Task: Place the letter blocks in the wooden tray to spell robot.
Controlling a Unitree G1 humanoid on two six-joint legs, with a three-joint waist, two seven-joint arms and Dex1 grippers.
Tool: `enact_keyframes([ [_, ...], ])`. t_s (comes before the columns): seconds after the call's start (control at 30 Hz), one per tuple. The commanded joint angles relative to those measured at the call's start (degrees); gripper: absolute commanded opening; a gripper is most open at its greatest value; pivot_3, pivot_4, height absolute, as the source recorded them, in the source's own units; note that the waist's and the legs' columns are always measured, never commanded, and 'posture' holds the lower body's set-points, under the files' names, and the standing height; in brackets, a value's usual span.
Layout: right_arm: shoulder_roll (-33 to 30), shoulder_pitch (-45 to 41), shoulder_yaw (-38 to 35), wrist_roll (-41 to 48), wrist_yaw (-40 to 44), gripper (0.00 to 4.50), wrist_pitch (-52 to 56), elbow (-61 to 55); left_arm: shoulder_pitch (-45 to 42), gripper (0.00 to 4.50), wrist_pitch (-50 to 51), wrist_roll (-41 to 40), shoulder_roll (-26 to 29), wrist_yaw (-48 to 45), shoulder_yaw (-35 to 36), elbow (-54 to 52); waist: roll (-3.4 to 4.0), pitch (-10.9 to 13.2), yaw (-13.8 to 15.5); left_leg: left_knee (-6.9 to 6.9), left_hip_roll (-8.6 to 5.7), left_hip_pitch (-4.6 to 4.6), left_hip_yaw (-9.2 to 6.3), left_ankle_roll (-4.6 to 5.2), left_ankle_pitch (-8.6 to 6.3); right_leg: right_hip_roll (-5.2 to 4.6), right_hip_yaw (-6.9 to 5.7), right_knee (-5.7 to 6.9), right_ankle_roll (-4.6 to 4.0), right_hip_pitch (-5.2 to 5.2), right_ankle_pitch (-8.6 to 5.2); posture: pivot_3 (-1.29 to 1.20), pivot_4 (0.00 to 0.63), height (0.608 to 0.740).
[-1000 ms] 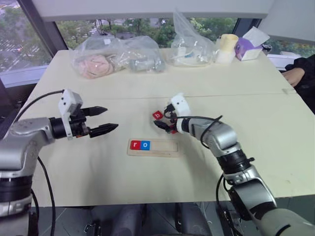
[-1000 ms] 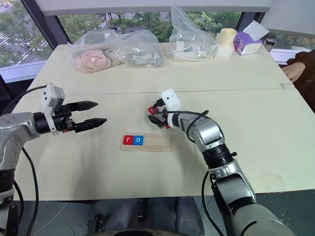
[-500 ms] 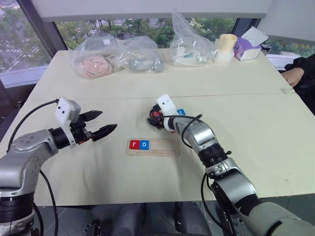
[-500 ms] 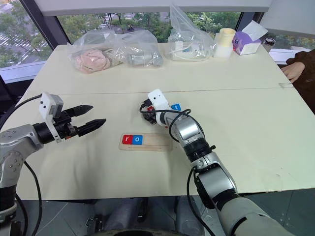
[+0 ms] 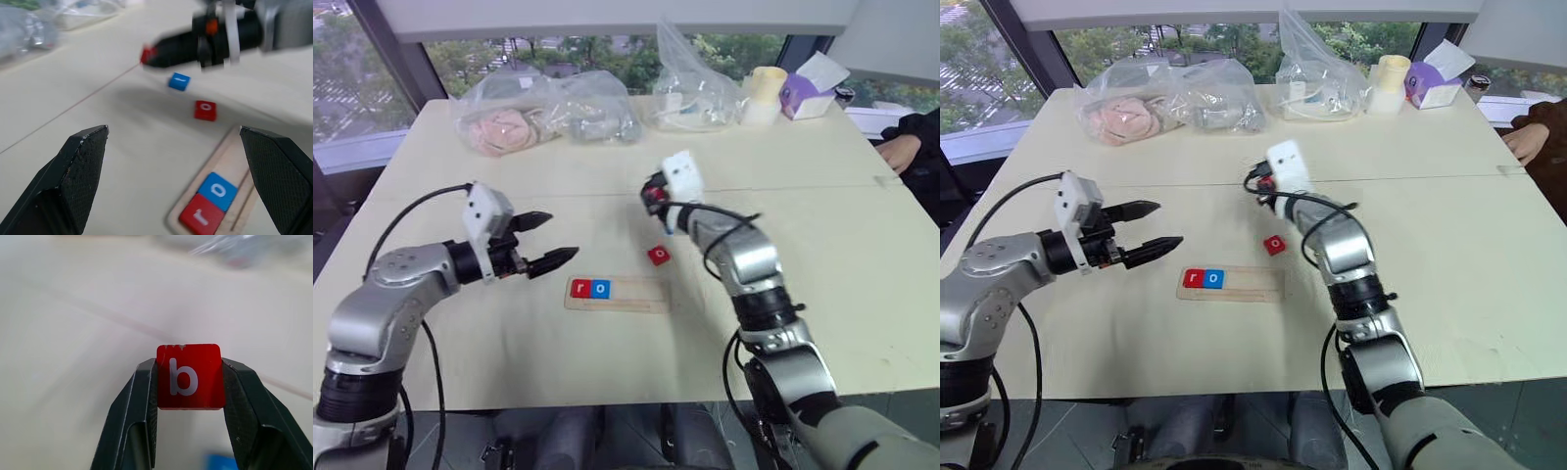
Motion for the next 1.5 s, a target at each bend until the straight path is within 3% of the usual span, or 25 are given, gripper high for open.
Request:
enact_keyframes([
  [0.03,2.83,7.41,-6.47,0.63,-5.59,1.21,11.81,-18.27,-0.53,4.50,0.24,-1.44,-0.70,-0.77,-2.62,-3.50,0.00,0.00,0.06,-0.02,0.00,-0.01,-0.01,0.01,-0.01,0.00,0.00,0.02,0.01,-0.01,-0.02,0.00,0.150,0.740],
  [0.17,6.09,13.47,-12.18,0.63,-8.52,1.21,25.17,-30.84,-1.49,4.50,-0.43,-1.02,-1.29,-1.29,-4.46,-2.73,0.04,0.03,-0.40,0.00,0.01,-0.01,0.15,0.03,0.00,0.01,0.39,0.11,0.00,-0.26,-0.02,0.00,0.150,0.740],
  [0.3,5.76,22.38,-9.71,1.49,-7.92,1.21,31.04,-39.57,-1.97,4.50,-3.13,2.66,-1.18,-0.97,-6.79,-1.04,0.03,-0.01,-0.16,0.10,0.14,0.06,0.09,0.03,0.00,0.20,0.46,0.09,-0.30,-0.18,-0.12,0.00,0.150,0.740],
  [0.77,14.07,23.98,-9.03,-1.28,-14.19,1.21,31.81,-36.55,-2.14,4.50,-6.48,7.25,2.43,-5.54,-7.97,1.37,0.05,0.00,-0.21,0.11,0.72,0.03,0.36,0.02,-0.01,0.61,0.63,-0.08,-0.57,-0.29,0.05,0.00,0.150,0.740],
  [0.8,14.18,24.13,-9.02,-1.24,-14.35,2.23,31.68,-36.33,-1.98,4.50,-6.57,7.34,2.64,-5.58,-7.78,1.50,0.05,0.00,-0.21,0.11,0.72,0.03,0.36,0.02,-0.01,0.61,0.63,-0.08,-0.57,-0.29,0.05,0.00,0.150,0.740],
  [0.83,14.08,24.25,-8.86,-1.47,-14.67,2.61,31.62,-36.24,-1.77,4.50,-6.64,7.40,2.83,-5.58,-7.62,1.52,0.05,0.00,-0.23,0.11,0.73,0.03,0.36,0.02,-0.01,0.62,0.63,-0.08,-0.57,-0.29,0.05,0.00,0.150,0.740],
  [0.93,12.91,23.78,-8.27,-2.00,-15.07,4.31,31.37,-36.20,-1.04,4.50,-7.20,7.95,3.64,-5.86,-7.37,1.61,0.05,0.00,-0.23,0.11,0.74,0.03,0.36,0.01,-0.01,0.63,0.63,-0.09,-0.58,-0.29,0.05,0.00,0.150,0.740],
  [1.1,6.82,19.81,-8.34,-0.82,-11.92,4.42,30.13,-38.86,-0.35,4.50,-7.58,7.16,5.52,-7.81,-6.19,2.37,0.05,0.01,-0.29,0.11,0.76,0.02,0.37,0.01,-0.01,0.64,0.63,-0.09,-0.61,-0.33,0.06,0.00,0.150,0.740],
  [1.2,3.73,15.30,-10.84,4.29,-4.61,4.42,28.65,-38.54,0.02,4.50,-5.84,4.15,7.09,-10.89,-5.18,1.61,0.06,0.02,-0.38,0.11,0.81,0.02,0.39,0.01,-0.01,0.69,0.63,-0.10,-0.65,-0.34,0.09,0.00,0.150,0.740],
  [1.27,-2.32,14.62,-11.79,7.43,2.63,4.42,23.01,-36.05,0.01,4.50,-3.09,0.57,8.08,-12.63,-3.90,0.06,0.05,0.02,-0.38,0.10,0.83,0.01,0.39,0.01,-0.01,0.70,0.63,-0.12,-0.65,-0.34,0.09,0.00,0.150,0.740],
  [1.4,-20.19,19.64,-11.86,15.70,28.81,4.42,6.66,-27.87,-0.40,4.50,0.77,-3.81,9.94,-13.87,-2.35,-2.29,0.01,0.06,0.15,0.10,0.81,-0.05,0.42,0.03,-0.03,0.69,0.57,-0.35,-0.54,-0.21,0.03,0.00,0.150,0.740],
  [1.5,-35.20,26.41,-5.95,12.00,48.77,4.42,-16.44,-18.77,-0.10,4.50,0.71,-3.04,11.03,-13.82,-3.01,-2.83,0.01,0.07,0.07,0.10,0.80,-0.04,0.57,0.15,-0.11,0.68,0.50,-0.73,-0.39,0.05,-0.04,0.00,0.150,0.740],
])
